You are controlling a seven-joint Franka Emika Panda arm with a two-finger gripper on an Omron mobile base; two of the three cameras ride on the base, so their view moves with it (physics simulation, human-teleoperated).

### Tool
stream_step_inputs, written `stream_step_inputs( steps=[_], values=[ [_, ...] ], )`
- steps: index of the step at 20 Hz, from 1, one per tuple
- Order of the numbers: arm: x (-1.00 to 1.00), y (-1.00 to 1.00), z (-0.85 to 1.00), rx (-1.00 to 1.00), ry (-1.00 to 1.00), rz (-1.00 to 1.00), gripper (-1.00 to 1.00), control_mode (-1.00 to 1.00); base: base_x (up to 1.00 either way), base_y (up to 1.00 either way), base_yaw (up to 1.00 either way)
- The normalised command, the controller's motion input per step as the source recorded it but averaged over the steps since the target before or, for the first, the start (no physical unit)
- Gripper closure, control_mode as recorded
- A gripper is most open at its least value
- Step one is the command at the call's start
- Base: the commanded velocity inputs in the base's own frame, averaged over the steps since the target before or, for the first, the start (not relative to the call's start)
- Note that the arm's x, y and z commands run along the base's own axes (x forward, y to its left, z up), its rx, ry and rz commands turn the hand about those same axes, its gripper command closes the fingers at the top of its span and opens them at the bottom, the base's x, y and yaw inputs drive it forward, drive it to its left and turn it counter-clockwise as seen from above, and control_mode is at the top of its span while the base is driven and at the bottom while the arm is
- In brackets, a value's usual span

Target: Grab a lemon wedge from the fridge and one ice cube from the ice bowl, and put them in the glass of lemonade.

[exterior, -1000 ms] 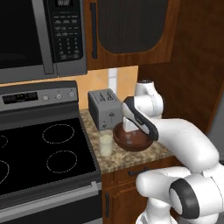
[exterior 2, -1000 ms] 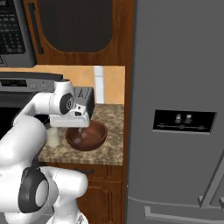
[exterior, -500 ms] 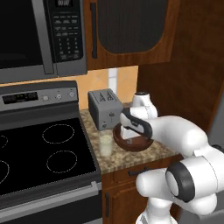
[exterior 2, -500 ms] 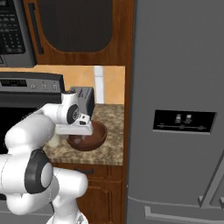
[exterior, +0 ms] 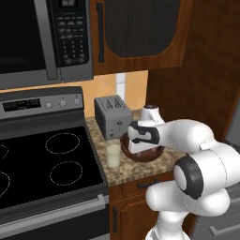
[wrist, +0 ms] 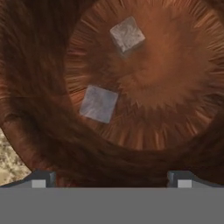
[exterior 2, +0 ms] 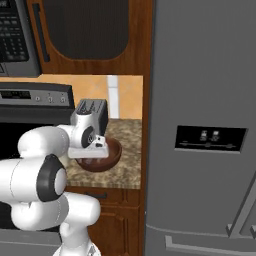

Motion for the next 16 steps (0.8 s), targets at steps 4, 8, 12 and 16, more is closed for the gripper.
stream_step_inputs(
  steps=[4,8,12,16],
  values=[
    [0.23,-0.05,-0.04,0.00,0.00,0.07,-1.00,-1.00,0.00,0.00,0.00],
    [0.08,0.00,0.04,0.00,0.00,0.00,-1.00,-1.00,0.00,0.00,0.00],
    [0.34,0.13,-0.18,0.00,0.00,0.00,-1.00,-1.00,0.00,0.00,0.00],
    [0.16,0.03,-0.42,0.00,0.00,0.00,-1.00,-1.00,0.00,0.00,0.00]
  ],
)
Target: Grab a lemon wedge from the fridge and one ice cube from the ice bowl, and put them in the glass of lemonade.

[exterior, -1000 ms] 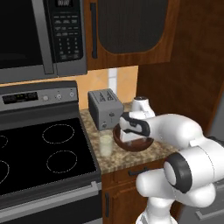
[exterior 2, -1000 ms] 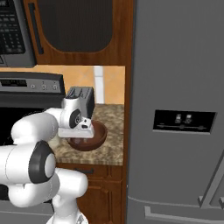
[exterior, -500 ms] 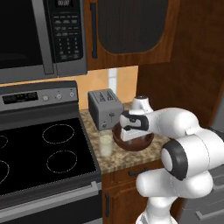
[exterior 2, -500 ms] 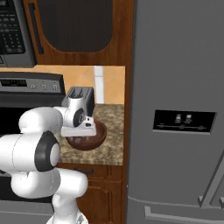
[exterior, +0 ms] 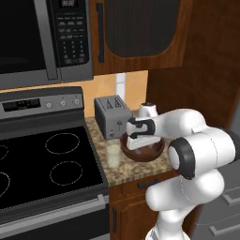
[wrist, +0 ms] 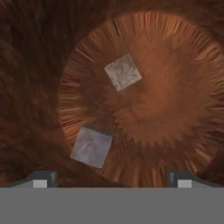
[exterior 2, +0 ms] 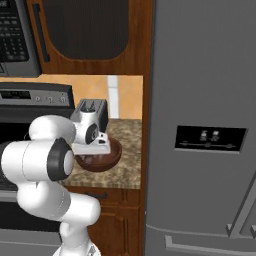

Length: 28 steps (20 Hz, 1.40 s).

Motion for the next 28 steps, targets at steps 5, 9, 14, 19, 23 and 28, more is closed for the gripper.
stream_step_inputs(
  steps=[5,9,14,19,23,28],
  values=[
    [0.09,0.00,-0.31,0.00,-0.01,0.00,-1.00,-1.00,0.00,0.00,0.00],
    [0.05,0.00,-0.34,0.00,-0.05,0.00,-1.00,-1.00,0.00,0.00,0.00],
    [0.43,-0.12,-0.10,0.00,-0.02,0.00,-1.00,-1.00,0.00,0.00,0.00],
    [0.48,-0.32,-0.05,0.00,-0.01,0.00,-1.00,-1.00,0.00,0.00,0.00],
    [-0.06,-0.26,-0.09,0.02,-0.01,0.00,-1.00,-1.00,0.00,0.00,0.00],
    [-0.03,0.02,0.25,0.00,-0.03,0.00,-1.00,-1.00,0.00,0.00,0.00]
  ],
)
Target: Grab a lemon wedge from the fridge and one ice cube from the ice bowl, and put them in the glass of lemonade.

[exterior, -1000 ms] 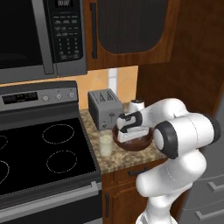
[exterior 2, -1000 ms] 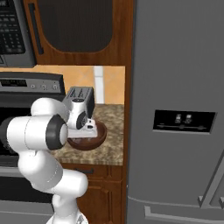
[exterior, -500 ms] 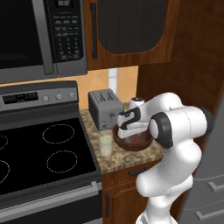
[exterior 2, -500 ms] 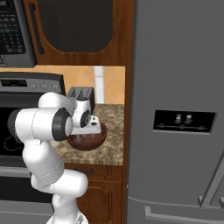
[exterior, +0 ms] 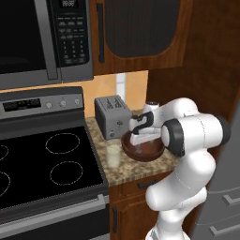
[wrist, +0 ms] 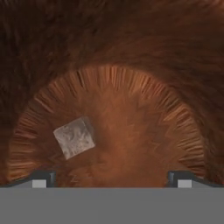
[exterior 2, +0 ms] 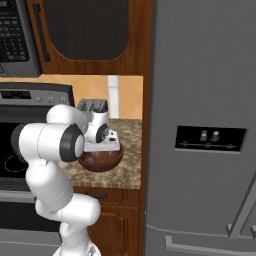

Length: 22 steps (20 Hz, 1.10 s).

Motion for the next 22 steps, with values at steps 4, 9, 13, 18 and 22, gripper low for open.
stream_step_inputs(
  steps=[4,9,13,18,22],
  values=[
    [-0.12,0.00,0.22,0.01,-0.05,0.03,-1.00,-1.00,0.00,0.00,0.00],
    [-0.20,0.03,-0.14,0.00,0.01,0.15,-1.00,-1.00,0.00,0.00,0.00],
    [0.00,0.15,-0.05,0.00,0.01,0.27,-1.00,-1.00,0.00,0.00,0.00],
    [0.00,0.17,0.00,0.00,0.02,0.24,-1.00,-1.00,0.00,0.00,0.00],
    [-0.14,0.00,0.01,0.00,0.00,0.14,-1.00,-1.00,0.00,0.00,0.00]
  ],
)
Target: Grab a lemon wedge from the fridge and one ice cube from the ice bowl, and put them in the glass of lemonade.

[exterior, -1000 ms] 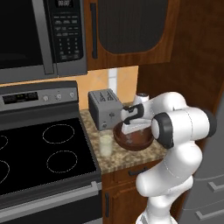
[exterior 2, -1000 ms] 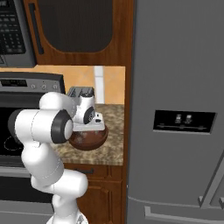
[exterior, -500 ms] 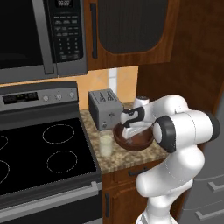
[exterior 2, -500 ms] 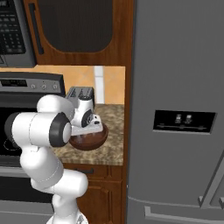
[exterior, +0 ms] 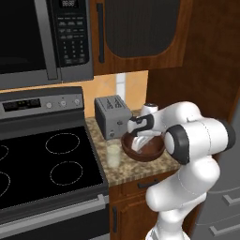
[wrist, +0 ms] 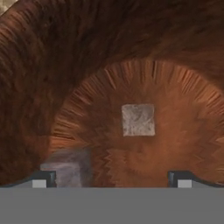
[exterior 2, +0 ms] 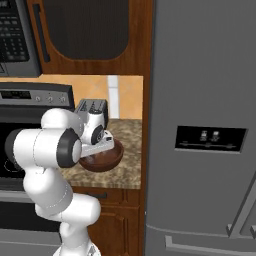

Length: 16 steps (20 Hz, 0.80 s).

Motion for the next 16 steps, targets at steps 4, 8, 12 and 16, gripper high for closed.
stream_step_inputs(
  steps=[4,8,12,16],
  values=[
    [-0.14,0.10,-0.02,0.00,0.00,0.09,-1.00,-1.00,0.00,0.00,0.00],
    [0.06,0.33,-0.20,0.00,0.00,0.00,-1.00,-1.00,0.00,0.00,0.00],
    [0.01,0.11,-0.29,0.00,0.00,0.00,-1.00,-1.00,0.00,0.00,0.00],
    [0.03,-0.10,-0.26,0.00,-0.05,0.00,-1.00,-1.00,0.00,0.00,0.00]
  ],
)
